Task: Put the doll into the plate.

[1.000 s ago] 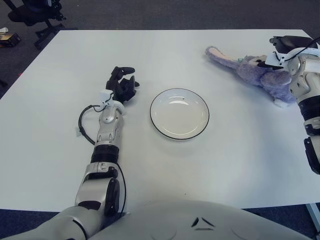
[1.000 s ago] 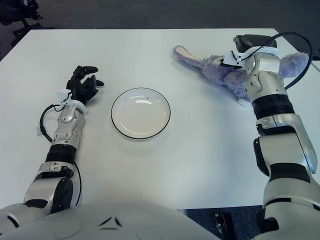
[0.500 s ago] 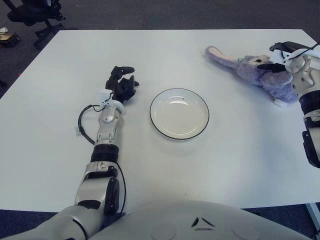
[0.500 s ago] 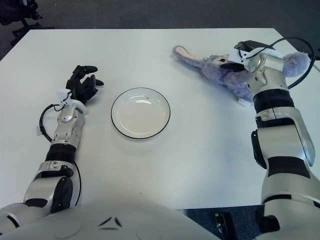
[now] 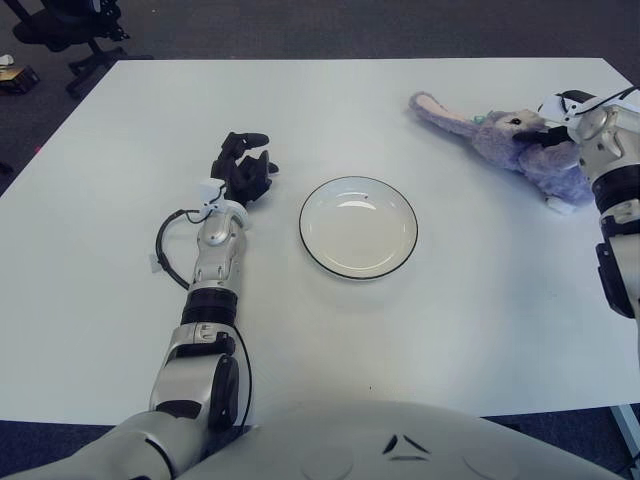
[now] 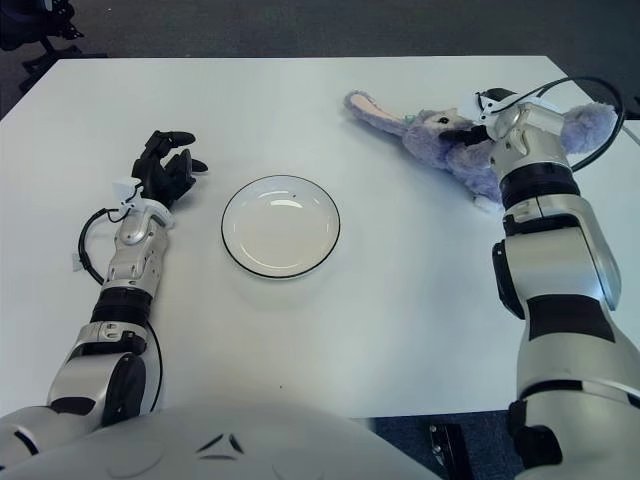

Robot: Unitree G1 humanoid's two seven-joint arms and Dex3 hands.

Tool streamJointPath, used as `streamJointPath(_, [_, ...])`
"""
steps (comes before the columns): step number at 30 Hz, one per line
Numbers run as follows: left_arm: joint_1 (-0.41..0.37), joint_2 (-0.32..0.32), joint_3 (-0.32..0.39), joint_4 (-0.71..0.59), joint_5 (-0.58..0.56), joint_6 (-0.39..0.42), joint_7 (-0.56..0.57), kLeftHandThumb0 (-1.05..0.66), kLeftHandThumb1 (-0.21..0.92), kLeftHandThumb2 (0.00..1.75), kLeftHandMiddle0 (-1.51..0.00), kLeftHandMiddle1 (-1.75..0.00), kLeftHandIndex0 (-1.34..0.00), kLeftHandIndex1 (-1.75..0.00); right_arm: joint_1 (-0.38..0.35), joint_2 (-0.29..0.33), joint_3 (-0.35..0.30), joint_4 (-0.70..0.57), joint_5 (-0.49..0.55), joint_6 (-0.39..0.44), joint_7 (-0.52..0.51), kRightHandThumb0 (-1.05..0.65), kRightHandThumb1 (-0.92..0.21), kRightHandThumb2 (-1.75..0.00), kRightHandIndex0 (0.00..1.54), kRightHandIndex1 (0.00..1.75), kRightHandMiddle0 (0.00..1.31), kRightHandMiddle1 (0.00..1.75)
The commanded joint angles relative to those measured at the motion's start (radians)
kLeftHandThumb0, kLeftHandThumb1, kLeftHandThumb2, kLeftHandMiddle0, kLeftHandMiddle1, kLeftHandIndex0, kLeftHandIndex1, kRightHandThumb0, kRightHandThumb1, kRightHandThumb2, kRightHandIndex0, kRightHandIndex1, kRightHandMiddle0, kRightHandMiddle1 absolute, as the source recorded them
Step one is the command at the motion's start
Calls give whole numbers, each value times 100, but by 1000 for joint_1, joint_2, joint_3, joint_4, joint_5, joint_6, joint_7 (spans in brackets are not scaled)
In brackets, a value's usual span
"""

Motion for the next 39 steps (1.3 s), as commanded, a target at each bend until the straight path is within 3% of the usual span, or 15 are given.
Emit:
streamJointPath(1, [33, -5, 2, 14, -2, 29, 8, -1, 68, 68, -58, -153, -40, -138, -21, -2, 4, 10, 17, 1, 9, -103, -92, -34, 21, 0, 24, 0])
streamJointPath(4, [33, -5, 2, 13, -2, 30, 8, -1, 68, 68, -57, -153, -40, -138, -23, -2, 6, 12, 19, 1, 9, -103, -92, -34, 20, 0, 24, 0])
streamJointPath(10, [35, -5, 2, 7, -1, 35, 11, -1, 68, 68, -58, -153, -40, -138, -41, -16, 23, 13, 21, -21, 106, -103, -92, -35, 19, 0, 25, 0])
streamJointPath(33, [45, -10, -1, -21, 2, 54, 20, -1, 68, 68, -57, -153, -39, -139, -53, -22, 38, 3, 28, 0, 208, -101, -92, -32, 19, 0, 25, 0])
streamJointPath(39, [46, -10, -4, -26, 4, 62, 24, -1, 68, 68, -57, -153, -39, -139, -43, -44, 46, -32, 42, -40, 291, -98, -92, -31, 24, 2, 27, 1])
